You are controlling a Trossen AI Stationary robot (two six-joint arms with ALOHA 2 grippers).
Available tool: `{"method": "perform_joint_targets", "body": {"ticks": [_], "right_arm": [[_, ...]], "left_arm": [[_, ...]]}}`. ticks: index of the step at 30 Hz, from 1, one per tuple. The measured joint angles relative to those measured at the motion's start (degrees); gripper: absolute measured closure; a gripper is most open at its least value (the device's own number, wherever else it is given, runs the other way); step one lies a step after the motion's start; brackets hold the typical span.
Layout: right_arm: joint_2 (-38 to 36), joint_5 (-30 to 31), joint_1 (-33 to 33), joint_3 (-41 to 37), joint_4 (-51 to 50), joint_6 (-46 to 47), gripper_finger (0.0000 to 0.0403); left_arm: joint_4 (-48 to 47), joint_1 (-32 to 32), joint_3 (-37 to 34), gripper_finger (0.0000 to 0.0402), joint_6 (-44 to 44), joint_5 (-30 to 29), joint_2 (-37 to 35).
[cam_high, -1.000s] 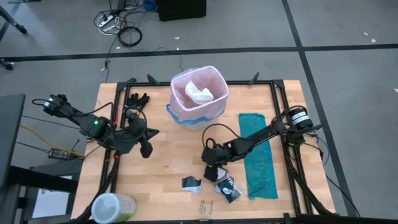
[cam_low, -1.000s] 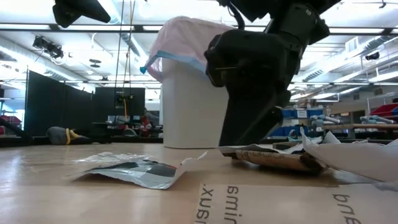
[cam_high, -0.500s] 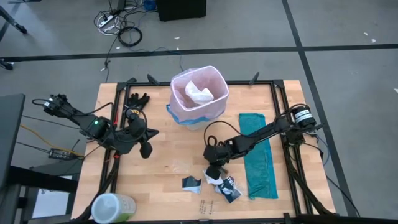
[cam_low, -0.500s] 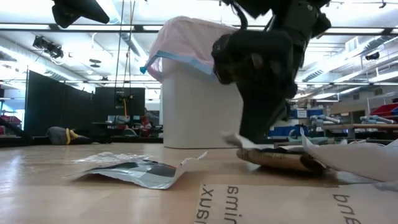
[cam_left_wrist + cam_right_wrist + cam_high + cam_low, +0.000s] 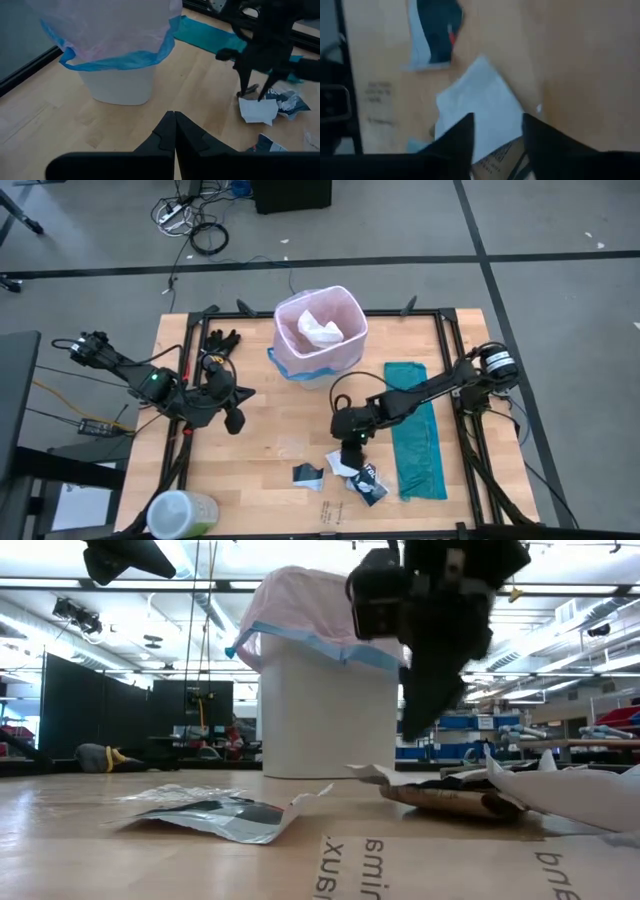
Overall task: Place trash/remove bag and relplace
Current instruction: Put the white paper into the white trash bin
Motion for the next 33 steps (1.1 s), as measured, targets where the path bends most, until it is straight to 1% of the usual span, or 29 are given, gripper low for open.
{"method": "perform_joint_targets", "body": {"ticks": [3,5,7,10,13,15,17,20,21,22,26,30,33], "right_arm": [[1.59,0.97,0.31,-0.02,0.23,0.99,0.0186],[2.67,1.55,0.22,-0.02,0.18,1.38,0.0157],[3.81,1.79,0.15,-0.02,0.20,2.09,0.0142],[4.78,1.68,0.22,0.01,0.34,2.12,0.0143],[4.83,1.68,0.24,0.01,-0.24,1.77,0.0167],[4.83,1.73,0.20,0.01,-0.52,0.92,0.0196],[4.75,1.69,0.22,0.01,-0.57,0.45,0.0246],[4.75,1.11,0.24,0.01,-0.45,-0.42,0.0352],[4.74,0.75,0.24,0.01,-0.32,-0.89,0.0376],[4.71,0.76,0.24,0.01,-0.16,-0.98,0.0387],[4.67,1.07,0.24,0.01,-0.10,0.04,0.0399],[4.27,2.48,0.08,0.03,-0.11,0.51,0.0402],[3.37,4.73,-0.17,1.21,-1.32,0.43,0.0402]], "left_arm": [[0.04,0.00,0.00,0.0394,-0.13,-0.01,0.01],[0.04,0.01,0.00,0.0394,-0.15,0.03,0.01],[0.08,0.00,0.00,0.0394,-0.15,0.03,0.00],[0.07,0.00,0.00,0.0394,-0.17,0.04,-0.01],[0.08,-0.01,0.00,0.0394,-0.17,0.05,0.01],[0.08,-0.01,0.00,0.0394,-0.17,0.07,-0.01],[0.02,0.01,0.00,0.0394,-0.17,0.06,0.00],[-0.07,-0.01,0.00,0.0394,-0.11,-0.01,-0.01],[-0.05,-0.01,0.00,0.0394,-0.11,-0.01,0.01],[-0.03,0.00,0.00,0.0394,-0.11,-0.01,0.01],[-0.05,-0.01,0.00,0.0394,-0.04,-0.07,0.01],[-0.19,0.00,0.00,0.0394,0.00,-0.21,0.00],[-0.47,0.01,0.00,0.0394,0.00,-0.23,-0.01]]}}
